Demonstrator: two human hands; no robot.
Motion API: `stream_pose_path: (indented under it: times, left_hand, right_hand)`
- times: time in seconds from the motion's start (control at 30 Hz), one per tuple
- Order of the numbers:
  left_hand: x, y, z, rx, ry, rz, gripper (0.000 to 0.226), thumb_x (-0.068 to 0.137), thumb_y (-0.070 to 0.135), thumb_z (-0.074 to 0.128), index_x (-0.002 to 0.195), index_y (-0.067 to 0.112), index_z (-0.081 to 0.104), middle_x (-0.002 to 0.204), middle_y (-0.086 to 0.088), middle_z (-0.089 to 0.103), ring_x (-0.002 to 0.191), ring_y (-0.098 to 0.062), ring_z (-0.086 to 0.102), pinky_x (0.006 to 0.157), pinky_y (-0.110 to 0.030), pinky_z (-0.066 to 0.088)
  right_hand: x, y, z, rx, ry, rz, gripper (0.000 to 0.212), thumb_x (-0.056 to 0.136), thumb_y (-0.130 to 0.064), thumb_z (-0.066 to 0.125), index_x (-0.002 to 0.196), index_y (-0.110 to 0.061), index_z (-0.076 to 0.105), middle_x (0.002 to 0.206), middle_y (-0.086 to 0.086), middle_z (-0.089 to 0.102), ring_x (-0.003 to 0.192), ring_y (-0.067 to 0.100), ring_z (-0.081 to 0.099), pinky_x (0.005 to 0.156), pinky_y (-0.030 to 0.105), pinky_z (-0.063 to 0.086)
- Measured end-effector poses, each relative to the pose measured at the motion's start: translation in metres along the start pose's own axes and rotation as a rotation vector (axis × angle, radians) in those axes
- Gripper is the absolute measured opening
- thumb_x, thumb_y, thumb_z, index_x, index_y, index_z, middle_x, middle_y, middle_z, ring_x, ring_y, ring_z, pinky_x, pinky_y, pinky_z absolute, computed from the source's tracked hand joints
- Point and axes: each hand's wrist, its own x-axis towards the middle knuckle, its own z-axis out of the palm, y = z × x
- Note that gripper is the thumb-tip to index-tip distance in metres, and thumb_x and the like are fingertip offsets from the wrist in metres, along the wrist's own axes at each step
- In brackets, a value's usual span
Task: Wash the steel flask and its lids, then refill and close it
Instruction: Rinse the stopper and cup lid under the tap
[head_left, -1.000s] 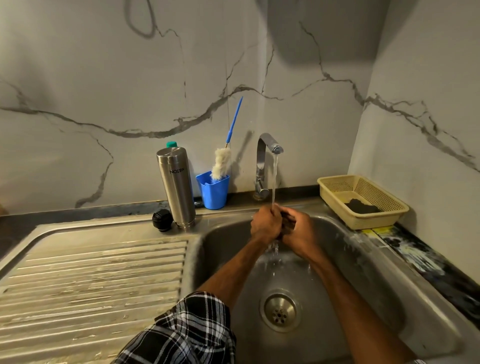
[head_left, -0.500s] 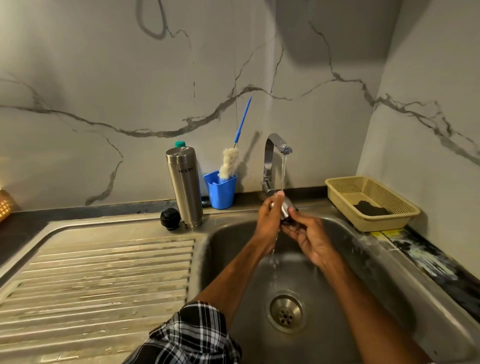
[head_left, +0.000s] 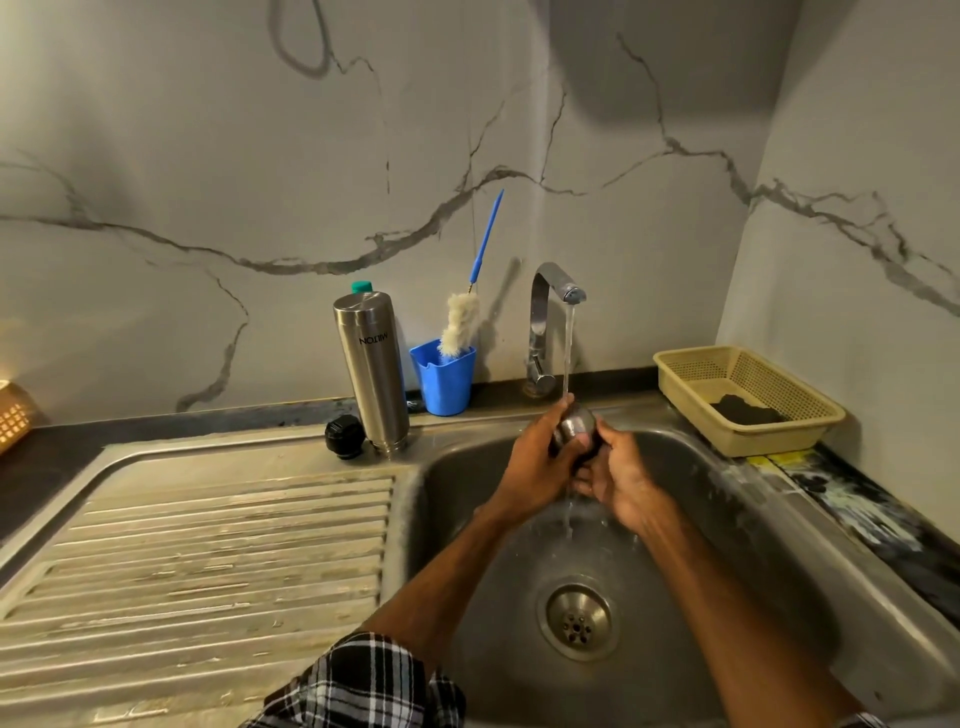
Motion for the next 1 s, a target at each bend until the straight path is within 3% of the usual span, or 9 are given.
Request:
stream_pose_path:
  times: [0.1, 0.23, 0.33, 0.53, 0.67, 0.73, 0.83, 0.9, 1.0]
  left_hand:
    - [0.001, 0.0, -0.004, -0.041, 0.051, -0.138, 0.058, 0.099, 0.031, 0.063, 0.151, 0.017, 0.039, 0.136, -0.003, 0.061, 0.121, -0.014, 0.062, 0.106, -0.038, 0.051]
    - [0.006, 0.005, -0.007, 0.044, 0.121, -0.169, 0.047, 0.1, 0.033, 0.062, 0.141, 0.013, 0.049, 0.121, 0.0, 0.066, 0.102, -0.005, 0.063, 0.099, -0.031, 0.054]
    - [0.008, 0.01, -0.006, 0.15, 0.107, -0.13, 0.032, 0.101, 0.027, 0.061, 0.129, 0.012, 0.056, 0.11, 0.006, 0.064, 0.086, 0.005, 0.058, 0.087, -0.016, 0.052]
    - [0.005, -0.002, 0.001, 0.294, 0.06, -0.012, 0.023, 0.092, 0.025, 0.07, 0.112, 0.017, 0.064, 0.107, 0.001, 0.07, 0.097, -0.009, 0.065, 0.092, -0.038, 0.057]
    - [-0.005, -0.001, -0.004, 0.183, 0.146, -0.088, 0.065, 0.086, 0.045, 0.075, 0.139, 0.02, 0.047, 0.117, 0.01, 0.067, 0.103, 0.004, 0.063, 0.093, -0.016, 0.05]
    - [-0.009, 0.003, -0.003, 0.114, 0.235, -0.175, 0.062, 0.085, 0.042, 0.078, 0.135, 0.021, 0.049, 0.106, 0.017, 0.063, 0.09, 0.01, 0.062, 0.08, -0.007, 0.049]
    - [-0.009, 0.001, 0.001, 0.059, 0.37, -0.289, 0.036, 0.084, 0.045, 0.079, 0.107, 0.023, 0.062, 0.096, 0.008, 0.067, 0.084, -0.005, 0.066, 0.075, -0.016, 0.054]
    - [-0.006, 0.002, 0.002, -0.081, 0.291, -0.362, 0.024, 0.091, 0.041, 0.072, 0.093, 0.017, 0.071, 0.083, 0.004, 0.072, 0.074, -0.006, 0.069, 0.07, -0.019, 0.053]
    - [-0.002, 0.006, 0.004, -0.334, 0.209, -0.463, 0.028, 0.099, 0.033, 0.064, 0.096, 0.007, 0.074, 0.08, -0.002, 0.074, 0.066, -0.006, 0.069, 0.06, -0.019, 0.054]
  right_hand:
    - [-0.006, 0.002, 0.01, -0.051, -0.001, -0.017, 0.043, 0.105, -0.046, 0.035, 0.118, -0.013, 0.059, 0.111, 0.018, 0.068, 0.105, 0.03, 0.066, 0.08, 0.04, 0.055]
    - [-0.009, 0.003, 0.022, -0.18, 0.07, -0.141, 0.037, 0.107, -0.04, 0.033, 0.102, -0.017, 0.062, 0.105, 0.012, 0.068, 0.095, 0.023, 0.067, 0.081, 0.038, 0.056]
    - [-0.004, 0.004, 0.026, -0.266, 0.119, -0.222, 0.043, 0.106, -0.043, 0.036, 0.123, -0.013, 0.061, 0.12, 0.015, 0.067, 0.104, 0.024, 0.065, 0.09, 0.039, 0.054]
    - [0.004, 0.005, 0.02, -0.366, 0.105, -0.218, 0.057, 0.092, -0.048, 0.062, 0.138, -0.018, 0.051, 0.128, 0.014, 0.062, 0.112, 0.027, 0.06, 0.092, 0.04, 0.053]
    - [0.006, 0.006, 0.013, -0.134, 0.02, -0.121, 0.053, 0.092, -0.055, 0.058, 0.123, -0.012, 0.06, 0.113, 0.014, 0.069, 0.102, 0.027, 0.069, 0.088, 0.042, 0.057]
    - [0.008, 0.008, 0.013, 0.017, 0.056, -0.089, 0.056, 0.093, -0.057, 0.056, 0.122, -0.01, 0.061, 0.112, 0.019, 0.07, 0.102, 0.031, 0.07, 0.092, 0.047, 0.057]
    - [0.011, 0.007, 0.015, 0.095, 0.094, -0.072, 0.067, 0.091, -0.061, 0.055, 0.132, -0.009, 0.054, 0.121, 0.023, 0.066, 0.107, 0.035, 0.068, 0.095, 0.053, 0.055]
    - [0.011, 0.005, 0.018, 0.116, 0.109, -0.048, 0.068, 0.092, -0.061, 0.053, 0.138, -0.01, 0.049, 0.127, 0.024, 0.062, 0.109, 0.037, 0.066, 0.094, 0.054, 0.055]
    - [0.009, 0.006, 0.02, 0.033, 0.148, -0.017, 0.062, 0.097, -0.059, 0.045, 0.137, -0.011, 0.049, 0.126, 0.024, 0.061, 0.106, 0.036, 0.066, 0.093, 0.053, 0.055]
